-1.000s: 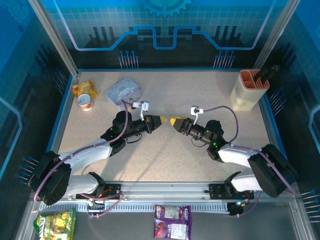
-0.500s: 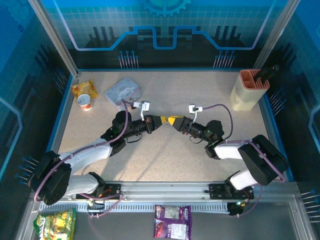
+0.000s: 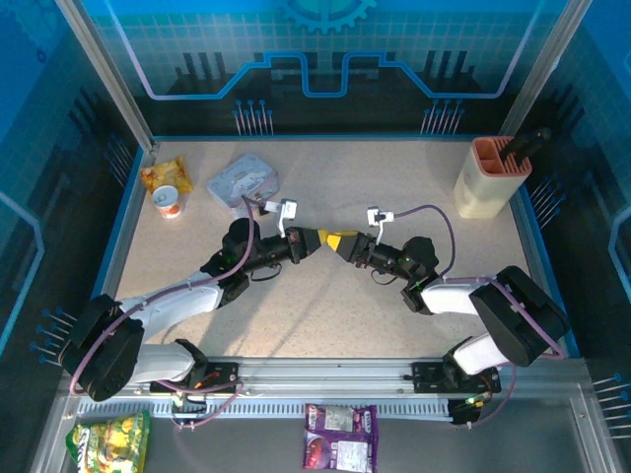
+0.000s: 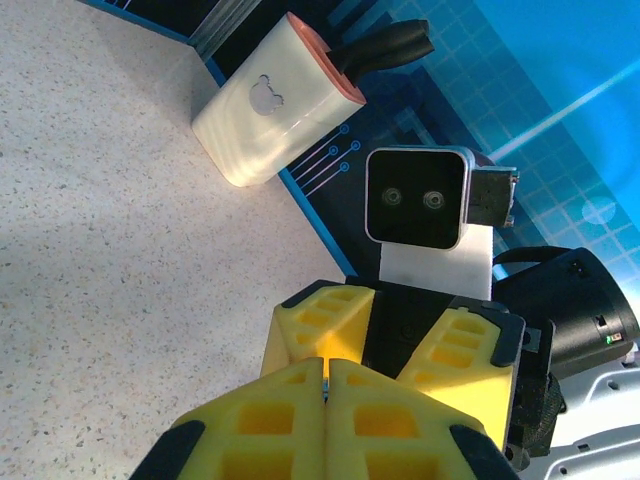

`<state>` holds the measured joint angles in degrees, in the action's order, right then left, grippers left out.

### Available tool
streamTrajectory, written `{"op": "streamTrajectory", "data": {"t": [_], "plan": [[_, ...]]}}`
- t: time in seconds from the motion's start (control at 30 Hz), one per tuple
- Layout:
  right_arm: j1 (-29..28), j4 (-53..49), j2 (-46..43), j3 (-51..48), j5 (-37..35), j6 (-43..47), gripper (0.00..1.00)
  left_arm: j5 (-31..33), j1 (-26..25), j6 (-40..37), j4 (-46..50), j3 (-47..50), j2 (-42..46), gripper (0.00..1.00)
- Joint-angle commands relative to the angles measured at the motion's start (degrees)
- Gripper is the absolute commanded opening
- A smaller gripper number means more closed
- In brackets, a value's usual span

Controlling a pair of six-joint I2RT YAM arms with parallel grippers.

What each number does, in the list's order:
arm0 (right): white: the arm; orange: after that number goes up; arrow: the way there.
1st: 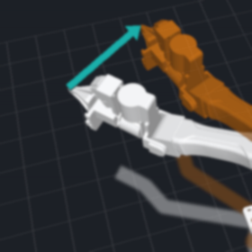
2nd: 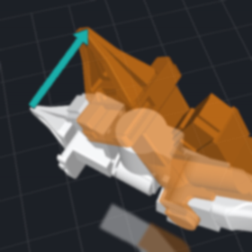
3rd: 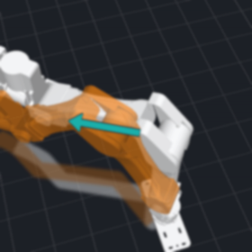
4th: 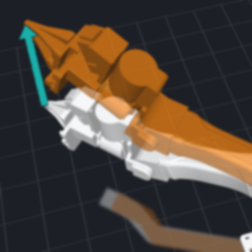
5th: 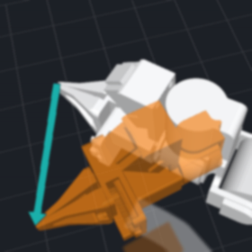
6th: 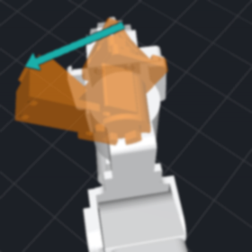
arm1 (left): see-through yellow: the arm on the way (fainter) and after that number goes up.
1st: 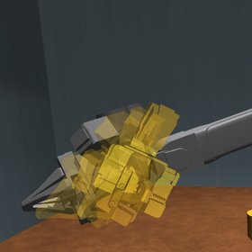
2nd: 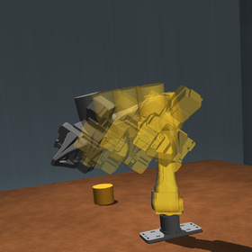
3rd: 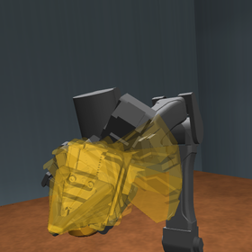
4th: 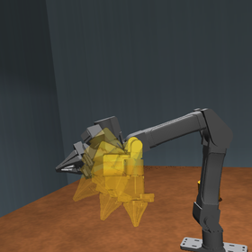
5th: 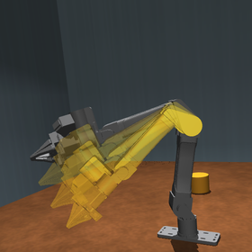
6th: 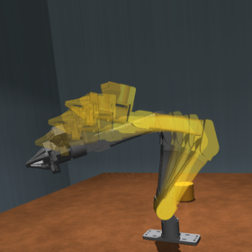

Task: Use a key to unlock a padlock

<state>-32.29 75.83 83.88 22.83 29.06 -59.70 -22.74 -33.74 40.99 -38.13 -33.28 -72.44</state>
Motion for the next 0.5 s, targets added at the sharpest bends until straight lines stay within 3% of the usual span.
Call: {"op": "streamTrajectory", "data": {"t": [0.0, 0.47], "plan": [[-1.0, -1.5, -2.1, 1.3, 0.9, 2.6, 0.3, -1.4, 0.2, 0.6, -2.6, -1.7, -0.3, 0.0], [-1.2, -6.8, -4.8, 1.9, 1.3, 4.6, 0.2, -1.6, 0.2, 0.5, -2.3, -2.1, -0.3, 0.0]]}}
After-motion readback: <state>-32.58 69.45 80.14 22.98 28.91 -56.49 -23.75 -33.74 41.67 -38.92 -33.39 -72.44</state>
